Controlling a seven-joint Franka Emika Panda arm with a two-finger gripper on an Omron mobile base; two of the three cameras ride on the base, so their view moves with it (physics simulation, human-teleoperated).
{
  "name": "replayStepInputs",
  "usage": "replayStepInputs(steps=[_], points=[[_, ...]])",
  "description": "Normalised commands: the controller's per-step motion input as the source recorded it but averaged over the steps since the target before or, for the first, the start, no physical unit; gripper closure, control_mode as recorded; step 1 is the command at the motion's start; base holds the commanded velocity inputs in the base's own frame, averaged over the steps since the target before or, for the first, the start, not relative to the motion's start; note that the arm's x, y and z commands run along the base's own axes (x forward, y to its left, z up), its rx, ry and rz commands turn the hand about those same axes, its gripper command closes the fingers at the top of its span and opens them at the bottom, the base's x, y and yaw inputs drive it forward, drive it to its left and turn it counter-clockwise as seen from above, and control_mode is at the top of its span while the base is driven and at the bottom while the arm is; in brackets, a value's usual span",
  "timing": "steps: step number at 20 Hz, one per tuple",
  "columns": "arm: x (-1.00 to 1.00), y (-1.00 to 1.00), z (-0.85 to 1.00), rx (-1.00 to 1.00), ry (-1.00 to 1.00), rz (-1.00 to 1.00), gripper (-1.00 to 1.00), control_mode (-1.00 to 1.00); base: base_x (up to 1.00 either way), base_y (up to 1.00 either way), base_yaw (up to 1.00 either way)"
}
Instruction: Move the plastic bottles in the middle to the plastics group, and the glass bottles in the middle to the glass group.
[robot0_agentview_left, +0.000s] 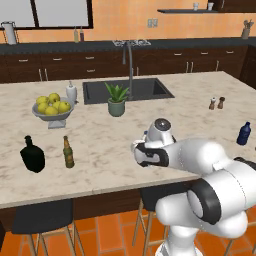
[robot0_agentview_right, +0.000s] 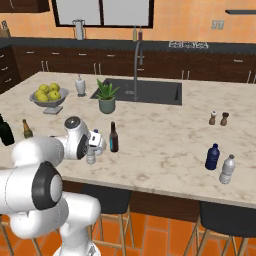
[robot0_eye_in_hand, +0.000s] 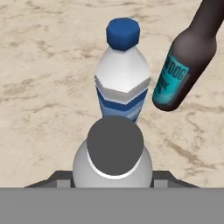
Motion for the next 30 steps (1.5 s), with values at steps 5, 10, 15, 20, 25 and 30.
replayStepInputs(steps=[5,10,15,20,25,30], points=[[-0.34,-0.01,0.35,0.03,0.00,0.00,1.00,-1.00,0.00,0.00,0.00],[-0.46,-0.19,0.45,0.00,0.00,0.00,1.00,-1.00,0.00,0.00,0.00],[-0.52,-0.42,0.39,0.00,0.00,-0.01,1.00,-1.00,0.00,0.00,0.00],[-0.40,-0.54,0.37,0.00,0.05,-0.11,1.00,-1.00,0.00,0.00,0.00],[-0.34,-0.68,0.30,0.00,0.03,-0.22,1.00,-1.00,0.00,0.00,0.00],[-0.07,-0.67,0.30,0.00,0.12,-0.36,1.00,-1.00,0.00,0.00,0.00]])
